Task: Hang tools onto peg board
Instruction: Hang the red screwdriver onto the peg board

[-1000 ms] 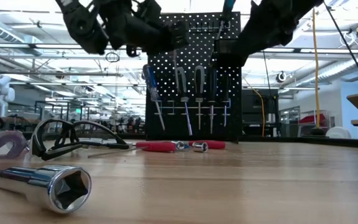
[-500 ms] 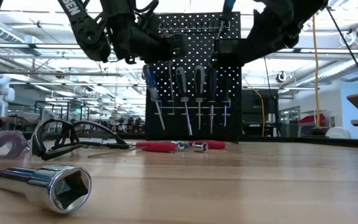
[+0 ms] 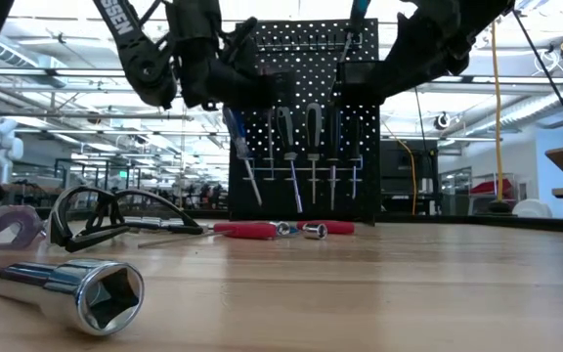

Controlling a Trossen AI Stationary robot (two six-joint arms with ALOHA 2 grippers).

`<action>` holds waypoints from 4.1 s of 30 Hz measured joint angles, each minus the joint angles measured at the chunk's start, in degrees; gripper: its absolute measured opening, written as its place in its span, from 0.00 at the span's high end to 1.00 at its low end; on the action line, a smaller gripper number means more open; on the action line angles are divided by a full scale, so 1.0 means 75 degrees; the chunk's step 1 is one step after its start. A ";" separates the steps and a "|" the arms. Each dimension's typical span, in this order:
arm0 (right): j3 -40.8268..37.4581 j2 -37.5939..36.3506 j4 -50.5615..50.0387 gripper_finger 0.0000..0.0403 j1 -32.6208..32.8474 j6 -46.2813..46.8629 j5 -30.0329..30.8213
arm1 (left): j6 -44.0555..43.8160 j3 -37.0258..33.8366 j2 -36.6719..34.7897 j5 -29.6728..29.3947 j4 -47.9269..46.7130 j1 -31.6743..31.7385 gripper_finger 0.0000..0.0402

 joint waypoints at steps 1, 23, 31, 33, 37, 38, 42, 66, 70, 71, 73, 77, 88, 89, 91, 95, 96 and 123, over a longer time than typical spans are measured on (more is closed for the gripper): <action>0.0000 0.0000 0.0000 0.52 0.0000 0.0000 0.0000 | -0.0001 0.0000 0.0070 0.0010 0.0024 0.0001 0.78; -0.0003 0.0000 0.0055 0.52 0.0000 0.0000 -0.0006 | -0.0204 -0.0006 0.0260 -0.0193 -0.0497 0.0030 0.78; -0.0003 0.0000 0.0055 0.52 -0.0001 0.0000 -0.0009 | -0.0207 -0.0006 0.0257 -0.0217 -0.0490 0.0029 0.45; -0.0003 0.0000 0.0055 0.52 0.0000 0.0000 -0.0009 | -0.0207 -0.0006 0.0257 -0.0219 -0.0488 0.0004 0.41; -0.0003 0.0000 0.0055 0.52 -0.0002 0.0000 -0.0043 | -0.0194 -0.0006 0.0257 -0.0220 -0.0454 -0.0134 0.37; -0.0003 0.0000 0.0055 0.52 -0.0001 0.0000 -0.0044 | -0.0172 -0.0006 0.0257 -0.0220 -0.0438 -0.0189 0.37; -0.0003 0.0000 0.0054 0.52 0.0000 0.0000 -0.0044 | 0.0058 -0.0006 0.0254 -0.0415 -0.0395 -0.0449 0.37; -0.0003 0.0000 0.0298 0.52 -0.0003 0.0287 -0.1487 | 0.1232 -0.0006 -0.1795 -0.3842 -0.1489 -0.6164 0.36; -0.0003 0.0000 0.0582 0.52 -0.0003 0.0738 -0.1518 | 0.0423 -0.0006 -0.3336 -0.2446 -0.3220 -0.6684 0.36; -0.0003 0.0004 0.0577 0.52 0.0000 0.0748 -0.1568 | -0.0050 -0.0006 -0.3698 -0.1912 -0.3807 -0.6696 0.36; -0.0003 0.0067 0.0580 0.52 -0.0001 0.0753 -0.1858 | -0.1078 -0.0003 -0.4330 -0.0905 -0.5070 -0.6567 0.36; -0.0003 0.0449 0.0909 0.52 0.0000 0.0791 -0.1900 | -0.3136 -0.0003 -0.5102 0.0760 -0.7883 -0.5932 0.36; -0.0003 0.2025 0.3181 0.52 -0.0398 0.0651 -0.2681 | -0.6353 -0.0561 -0.5919 0.1675 -1.3051 -0.5426 0.36; -0.0003 0.2096 0.3158 0.52 -0.0432 0.0611 -0.2681 | -0.6558 -0.0689 -0.6052 0.1594 -1.3150 -0.5424 0.36; -0.0003 0.2236 0.3133 0.52 -0.0528 0.0477 -0.2681 | -0.6799 -0.0998 -0.6312 0.1550 -1.3106 -0.5377 0.36; -0.0003 0.2442 0.3145 0.52 -0.0682 -0.0087 -0.2664 | -0.7213 -0.1657 -0.6584 0.1945 -1.2729 -0.5065 0.36; -0.0003 0.2492 0.3115 0.52 -0.0724 -0.0244 -0.2678 | -0.7315 -0.1850 -0.6602 0.2187 -1.2605 -0.4934 0.36; -0.0003 0.0420 -0.1586 0.52 -0.0627 0.0293 -0.2056 | -0.5889 -0.3073 -0.4544 0.5845 -0.6838 -0.1841 0.36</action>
